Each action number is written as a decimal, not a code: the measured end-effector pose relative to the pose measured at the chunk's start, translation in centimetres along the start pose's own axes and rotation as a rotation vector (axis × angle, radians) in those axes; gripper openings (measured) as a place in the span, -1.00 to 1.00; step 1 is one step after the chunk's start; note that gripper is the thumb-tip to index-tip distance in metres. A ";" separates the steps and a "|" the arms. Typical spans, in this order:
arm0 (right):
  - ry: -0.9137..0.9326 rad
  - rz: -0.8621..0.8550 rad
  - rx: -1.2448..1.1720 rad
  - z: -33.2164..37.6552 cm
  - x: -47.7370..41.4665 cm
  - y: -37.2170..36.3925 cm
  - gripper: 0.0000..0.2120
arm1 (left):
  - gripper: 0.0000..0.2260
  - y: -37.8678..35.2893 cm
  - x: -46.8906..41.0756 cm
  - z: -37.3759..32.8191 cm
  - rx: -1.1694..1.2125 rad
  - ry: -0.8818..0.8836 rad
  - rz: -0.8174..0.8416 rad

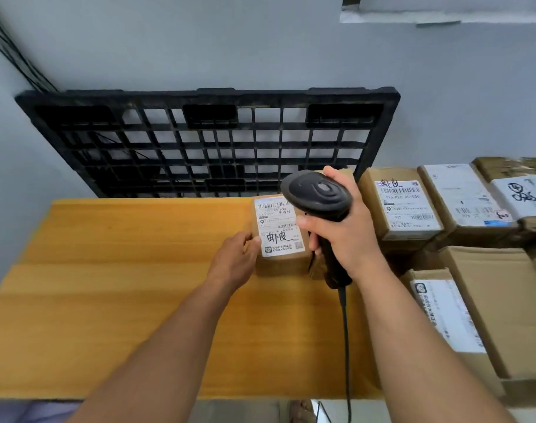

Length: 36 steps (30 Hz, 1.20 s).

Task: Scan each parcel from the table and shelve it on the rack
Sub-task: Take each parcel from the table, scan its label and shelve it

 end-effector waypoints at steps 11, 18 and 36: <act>-0.121 -0.025 -0.065 -2.7 -1.7 0.4 -0.27 | -0.86 -1.8 0.6 0.2 0.706 0.220 0.028; -0.118 0.003 -0.045 -2.3 -1.5 0.0 -0.24 | -0.38 0.1 0.5 -0.4 0.689 0.144 0.068; 0.025 0.204 -0.068 3.8 10.9 -8.5 -0.20 | 0.04 12.0 9.5 3.9 0.611 -0.035 -0.125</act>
Point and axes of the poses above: each hand's wrist, its own x-axis away from the middle knuckle, its own y-axis out of the back of the hand, z = x × y, the point moved 7 cm from there along -x, towards the middle knuckle, and after that the axes turned 6 degrees about -y, right-handed, at the moved point
